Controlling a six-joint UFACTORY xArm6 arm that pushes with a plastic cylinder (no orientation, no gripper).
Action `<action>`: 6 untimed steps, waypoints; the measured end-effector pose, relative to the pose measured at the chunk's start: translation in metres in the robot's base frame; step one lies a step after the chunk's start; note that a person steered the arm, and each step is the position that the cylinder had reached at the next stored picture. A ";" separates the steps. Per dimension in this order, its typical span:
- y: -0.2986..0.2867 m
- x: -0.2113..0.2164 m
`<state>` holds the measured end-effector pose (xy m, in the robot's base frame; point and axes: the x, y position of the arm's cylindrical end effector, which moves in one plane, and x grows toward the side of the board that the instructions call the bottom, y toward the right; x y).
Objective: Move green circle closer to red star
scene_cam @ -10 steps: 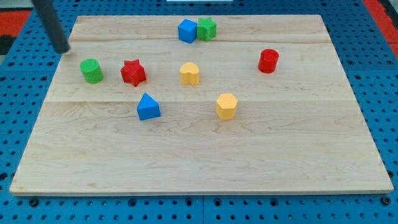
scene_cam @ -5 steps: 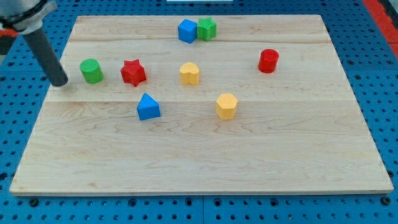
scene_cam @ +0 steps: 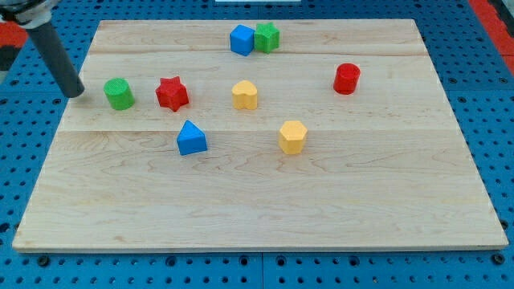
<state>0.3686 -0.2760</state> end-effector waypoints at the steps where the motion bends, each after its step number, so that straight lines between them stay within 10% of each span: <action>1: 0.023 0.003; 6: 0.147 0.016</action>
